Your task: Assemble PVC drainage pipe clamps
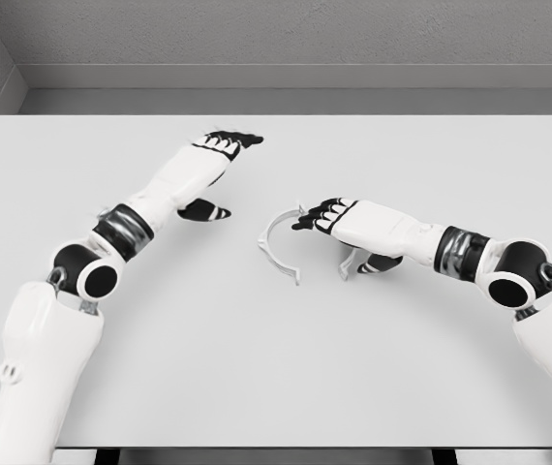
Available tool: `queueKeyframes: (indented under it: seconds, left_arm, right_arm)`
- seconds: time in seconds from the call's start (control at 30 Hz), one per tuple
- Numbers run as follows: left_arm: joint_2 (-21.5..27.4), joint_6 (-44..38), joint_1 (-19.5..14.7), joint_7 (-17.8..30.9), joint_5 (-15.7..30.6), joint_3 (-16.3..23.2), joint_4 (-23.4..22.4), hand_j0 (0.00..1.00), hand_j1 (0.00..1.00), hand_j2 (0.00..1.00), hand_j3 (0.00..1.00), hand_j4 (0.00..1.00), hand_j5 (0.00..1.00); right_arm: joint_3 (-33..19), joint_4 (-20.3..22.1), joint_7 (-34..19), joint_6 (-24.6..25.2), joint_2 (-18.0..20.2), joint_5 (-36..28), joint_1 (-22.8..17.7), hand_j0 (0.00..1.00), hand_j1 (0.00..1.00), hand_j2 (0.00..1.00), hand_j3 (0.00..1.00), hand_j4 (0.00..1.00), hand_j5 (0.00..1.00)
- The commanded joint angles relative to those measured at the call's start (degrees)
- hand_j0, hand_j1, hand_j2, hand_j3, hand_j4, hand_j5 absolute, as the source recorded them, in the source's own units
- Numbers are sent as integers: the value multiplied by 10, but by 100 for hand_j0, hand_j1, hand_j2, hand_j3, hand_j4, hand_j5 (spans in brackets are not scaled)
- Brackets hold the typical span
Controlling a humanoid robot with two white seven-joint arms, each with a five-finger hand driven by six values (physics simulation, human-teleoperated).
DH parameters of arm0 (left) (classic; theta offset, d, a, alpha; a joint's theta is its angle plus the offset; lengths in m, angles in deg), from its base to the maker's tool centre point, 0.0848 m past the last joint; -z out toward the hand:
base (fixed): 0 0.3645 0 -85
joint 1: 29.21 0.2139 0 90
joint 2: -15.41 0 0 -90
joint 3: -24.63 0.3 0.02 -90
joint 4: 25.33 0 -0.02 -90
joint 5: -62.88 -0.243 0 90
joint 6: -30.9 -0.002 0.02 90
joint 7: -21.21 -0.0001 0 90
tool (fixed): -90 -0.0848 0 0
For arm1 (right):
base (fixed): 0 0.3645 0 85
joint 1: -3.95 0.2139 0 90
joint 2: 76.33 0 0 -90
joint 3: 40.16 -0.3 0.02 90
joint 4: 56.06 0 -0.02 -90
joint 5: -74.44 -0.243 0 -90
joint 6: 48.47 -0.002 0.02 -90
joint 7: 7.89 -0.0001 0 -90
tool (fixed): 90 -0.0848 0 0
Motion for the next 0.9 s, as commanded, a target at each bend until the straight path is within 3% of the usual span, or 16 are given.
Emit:
queueKeyframes:
  seconds: [0.0,0.37,0.53,0.87]
  left_arm:
    - [-8,0,-1,0,2,16,-17,100,100,100,100,100,100]
    - [-14,-5,-4,0,2,25,-27,100,100,100,100,100,100]
    - [-14,-6,-18,-1,2,24,-55,100,100,100,100,100,100]
    - [-22,-5,-18,-1,2,31,-55,100,100,100,100,100,100]
  right_arm:
    - [0,1,-1,1,-3,-4,-1,100,100,100,100,100,100]
    - [7,1,-1,2,-13,-6,0,100,100,100,100,100,100]
    - [8,2,-1,2,-20,-7,0,100,100,100,100,100,100]
    - [11,5,-1,3,-24,-13,-1,100,100,100,100,100,100]
